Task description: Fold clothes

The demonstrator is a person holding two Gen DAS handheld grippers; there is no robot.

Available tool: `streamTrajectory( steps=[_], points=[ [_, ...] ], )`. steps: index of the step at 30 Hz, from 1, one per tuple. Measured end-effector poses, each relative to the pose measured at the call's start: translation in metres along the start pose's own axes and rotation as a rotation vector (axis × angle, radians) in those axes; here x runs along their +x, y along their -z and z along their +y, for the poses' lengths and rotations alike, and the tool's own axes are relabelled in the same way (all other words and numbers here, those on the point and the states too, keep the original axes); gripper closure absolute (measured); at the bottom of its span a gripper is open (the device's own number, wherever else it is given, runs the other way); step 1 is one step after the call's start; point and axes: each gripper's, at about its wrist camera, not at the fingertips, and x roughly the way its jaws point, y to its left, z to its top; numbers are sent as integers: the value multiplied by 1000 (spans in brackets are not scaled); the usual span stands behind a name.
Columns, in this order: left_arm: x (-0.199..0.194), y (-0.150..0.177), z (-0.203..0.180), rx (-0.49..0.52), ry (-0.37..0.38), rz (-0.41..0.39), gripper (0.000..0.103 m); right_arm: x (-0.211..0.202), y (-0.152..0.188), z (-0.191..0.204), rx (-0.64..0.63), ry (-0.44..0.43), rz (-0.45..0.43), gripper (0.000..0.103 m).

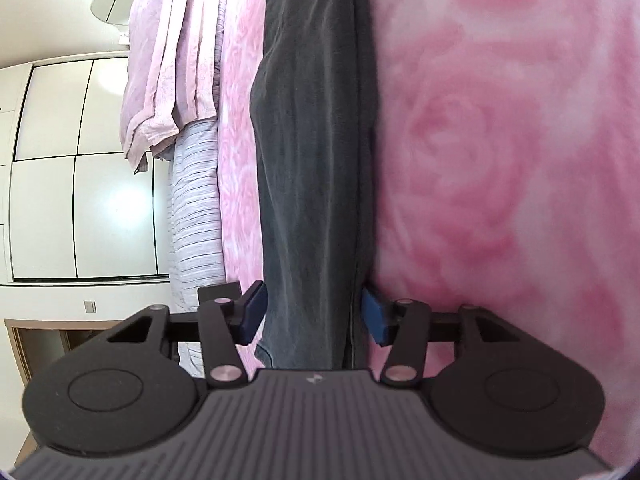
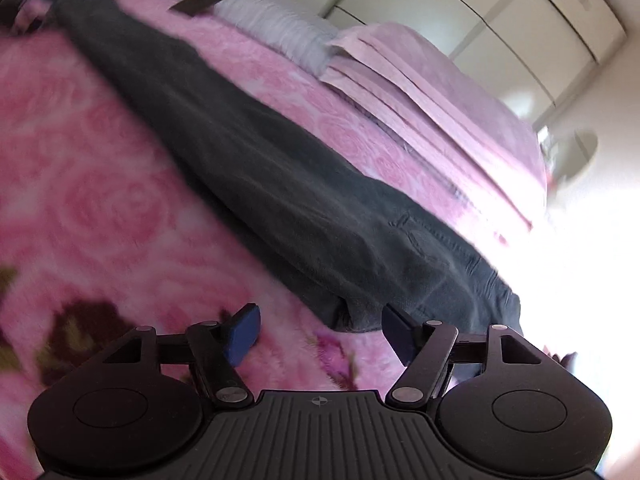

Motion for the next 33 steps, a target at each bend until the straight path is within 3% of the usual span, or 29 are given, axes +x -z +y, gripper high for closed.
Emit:
streamTrajectory(
  steps=[3, 8, 11, 12, 13, 14, 16, 20, 25, 33],
  points=[
    [7, -2, 1, -1, -3, 3, 66, 12, 0, 10, -163, 39, -15, 34],
    [12, -4, 2, -29, 18, 12, 90, 34, -4, 26, -469, 41, -49, 34],
    [13, -4, 10, -75, 35, 14, 91, 44, -6, 30, -564, 34, -80, 34],
    [12, -3, 12, -82, 41, 14, 91, 47, -5, 30, -587, 46, -94, 42],
    [11, -3, 14, -87, 46, 15, 92, 51, -5, 28, -601, 52, -95, 72],
    [9, -3, 16, -86, 52, 17, 94, 55, -6, 27, -613, 56, -96, 87],
    [3, -2, 23, -94, 52, 21, 96, 55, -9, 23, -607, 48, -104, 93],
    [-27, -1, 40, -123, 34, 24, 98, 17, -14, 11, -576, 25, -107, 97],
    [-97, -8, 37, -143, 69, 22, 99, -31, -19, -2, -540, -6, -111, 98],
    [-216, -7, -32, -153, 191, 56, 99, -110, 39, 32, -524, -94, -100, 97]
  ],
)
